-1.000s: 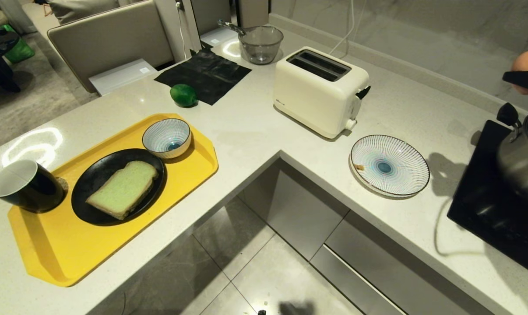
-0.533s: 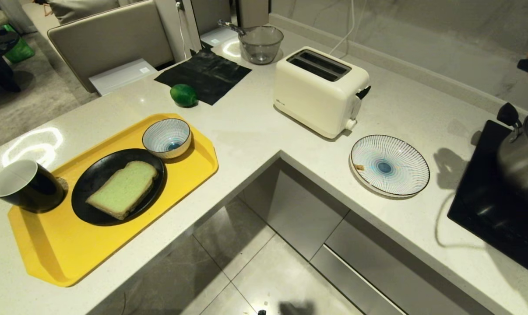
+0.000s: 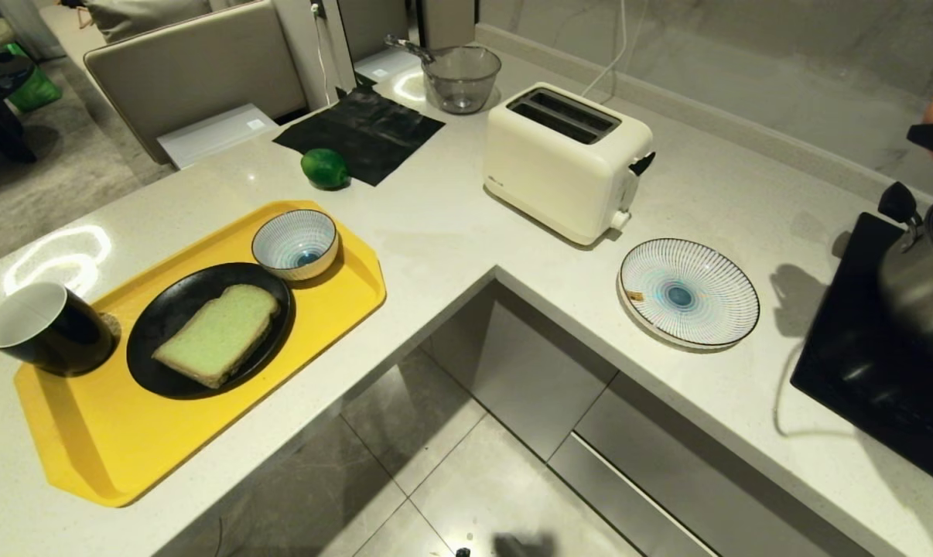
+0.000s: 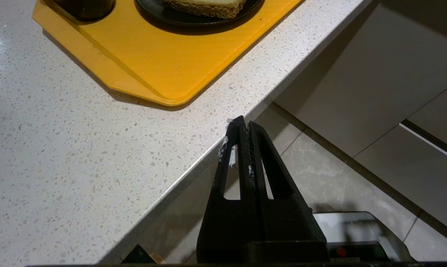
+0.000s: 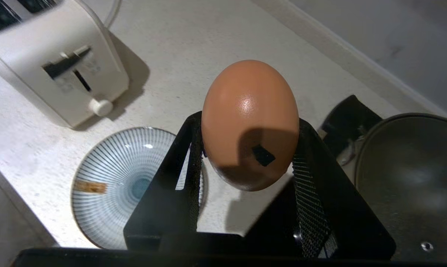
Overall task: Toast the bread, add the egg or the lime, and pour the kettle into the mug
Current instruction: Put the egg in the bowl
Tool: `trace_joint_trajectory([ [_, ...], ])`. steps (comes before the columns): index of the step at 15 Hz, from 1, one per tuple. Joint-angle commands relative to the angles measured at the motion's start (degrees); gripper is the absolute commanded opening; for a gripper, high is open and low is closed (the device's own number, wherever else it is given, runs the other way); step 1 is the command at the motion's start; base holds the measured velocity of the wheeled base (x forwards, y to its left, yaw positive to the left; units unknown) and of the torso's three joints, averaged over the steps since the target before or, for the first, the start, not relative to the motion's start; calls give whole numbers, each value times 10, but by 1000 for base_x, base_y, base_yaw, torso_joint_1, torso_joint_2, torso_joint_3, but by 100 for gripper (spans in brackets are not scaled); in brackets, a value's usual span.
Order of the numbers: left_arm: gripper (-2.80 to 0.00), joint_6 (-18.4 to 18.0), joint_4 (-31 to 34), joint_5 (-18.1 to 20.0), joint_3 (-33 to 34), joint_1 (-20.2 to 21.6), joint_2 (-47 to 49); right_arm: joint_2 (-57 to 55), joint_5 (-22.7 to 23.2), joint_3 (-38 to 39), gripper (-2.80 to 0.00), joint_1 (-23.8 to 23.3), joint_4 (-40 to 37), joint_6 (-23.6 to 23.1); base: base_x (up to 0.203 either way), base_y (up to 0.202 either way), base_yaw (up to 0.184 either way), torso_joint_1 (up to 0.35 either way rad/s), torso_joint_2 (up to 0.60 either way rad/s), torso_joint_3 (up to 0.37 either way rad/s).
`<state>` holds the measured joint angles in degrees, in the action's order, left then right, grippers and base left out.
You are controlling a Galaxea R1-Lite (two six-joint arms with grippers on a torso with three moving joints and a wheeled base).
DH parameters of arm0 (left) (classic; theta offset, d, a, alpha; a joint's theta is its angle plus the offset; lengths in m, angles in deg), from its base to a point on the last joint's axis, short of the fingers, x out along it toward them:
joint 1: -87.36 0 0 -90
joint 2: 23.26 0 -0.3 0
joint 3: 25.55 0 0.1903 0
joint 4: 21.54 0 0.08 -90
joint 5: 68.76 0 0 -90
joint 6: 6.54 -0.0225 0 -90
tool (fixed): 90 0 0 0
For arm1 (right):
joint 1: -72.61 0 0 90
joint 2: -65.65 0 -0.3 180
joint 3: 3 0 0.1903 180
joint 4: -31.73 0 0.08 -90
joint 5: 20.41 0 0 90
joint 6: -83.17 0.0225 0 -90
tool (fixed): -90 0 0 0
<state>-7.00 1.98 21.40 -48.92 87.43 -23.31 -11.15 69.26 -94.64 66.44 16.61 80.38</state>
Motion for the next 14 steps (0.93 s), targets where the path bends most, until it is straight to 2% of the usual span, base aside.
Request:
trace_joint_trajectory([
  [1,-280,0,0,-1,0,1,0,0,2,5,-280,-8,1,-7,0,0,0,0,0,0],
  [11,-280,0,0,0,0,0,0,-4,50,15,-280,-8,5,-5,0,0,0,0,0,0],
  [14,-280,-2,-1,0,0,1,0,-4,51,13,-280,-8,5,-6,0,0,0,0,0,0],
])
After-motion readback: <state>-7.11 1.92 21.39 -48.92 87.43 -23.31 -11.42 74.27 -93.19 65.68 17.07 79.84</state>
